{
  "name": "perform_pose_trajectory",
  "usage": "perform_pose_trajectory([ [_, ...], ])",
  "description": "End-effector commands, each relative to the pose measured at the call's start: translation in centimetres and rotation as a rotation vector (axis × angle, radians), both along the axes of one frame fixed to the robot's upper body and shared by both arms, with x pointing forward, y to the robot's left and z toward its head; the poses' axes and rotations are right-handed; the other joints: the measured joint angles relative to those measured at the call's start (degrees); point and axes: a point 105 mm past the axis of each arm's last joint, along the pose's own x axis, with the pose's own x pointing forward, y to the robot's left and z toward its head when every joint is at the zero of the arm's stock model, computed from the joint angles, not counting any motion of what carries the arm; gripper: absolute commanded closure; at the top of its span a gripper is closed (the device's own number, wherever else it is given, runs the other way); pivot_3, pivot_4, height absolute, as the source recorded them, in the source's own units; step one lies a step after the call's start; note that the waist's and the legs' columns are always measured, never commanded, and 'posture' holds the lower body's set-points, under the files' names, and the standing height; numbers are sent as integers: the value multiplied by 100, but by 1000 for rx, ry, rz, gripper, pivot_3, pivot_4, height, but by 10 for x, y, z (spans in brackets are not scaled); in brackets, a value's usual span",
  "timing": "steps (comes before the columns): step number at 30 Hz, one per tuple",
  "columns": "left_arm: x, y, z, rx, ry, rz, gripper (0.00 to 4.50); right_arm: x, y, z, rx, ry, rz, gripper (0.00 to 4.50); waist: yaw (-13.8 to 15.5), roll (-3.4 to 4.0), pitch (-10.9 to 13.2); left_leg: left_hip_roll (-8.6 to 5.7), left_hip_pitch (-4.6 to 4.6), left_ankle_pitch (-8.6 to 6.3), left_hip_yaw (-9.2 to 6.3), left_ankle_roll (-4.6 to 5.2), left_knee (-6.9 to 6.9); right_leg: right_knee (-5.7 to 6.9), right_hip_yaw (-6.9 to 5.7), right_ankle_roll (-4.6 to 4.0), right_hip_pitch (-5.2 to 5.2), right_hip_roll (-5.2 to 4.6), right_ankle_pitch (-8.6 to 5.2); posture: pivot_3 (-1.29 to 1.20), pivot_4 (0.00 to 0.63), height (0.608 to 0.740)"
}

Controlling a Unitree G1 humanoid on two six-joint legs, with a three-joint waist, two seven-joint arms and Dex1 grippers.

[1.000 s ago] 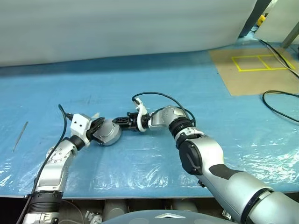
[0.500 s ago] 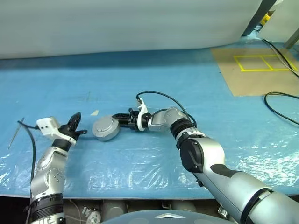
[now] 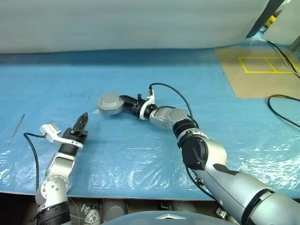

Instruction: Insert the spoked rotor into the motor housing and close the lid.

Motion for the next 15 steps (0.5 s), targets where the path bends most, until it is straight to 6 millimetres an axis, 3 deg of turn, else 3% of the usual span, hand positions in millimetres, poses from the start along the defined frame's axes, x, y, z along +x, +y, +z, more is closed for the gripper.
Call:
perform_pose_trajectory([
  [1,3,-6,20,-72,-77,-2,2284,-8,38,46,166,-62,53,3152,-2,-1,1,1,-1,0,0,0,2,1,0,0,0,0,0,0,150,740],
  [5,7,-16,24,-134,-89,-22,843,-5,36,51,166,-86,41,3152,-4,-3,1,0,-3,0,-1,0,7,2,0,0,1,0,1,0,150,740],
  [8,9,-25,27,-169,-96,-40,63,-4,35,50,142,-100,39,3152,-3,-3,2,0,-7,0,-2,0,15,2,0,1,1,0,1,0,150,740],
  [15,15,-38,28,-255,-66,-93,63,-8,37,47,100,-144,75,3152,-3,-5,3,4,-19,0,-9,1,52,15,-1,4,1,1,4,0,150,740],
])
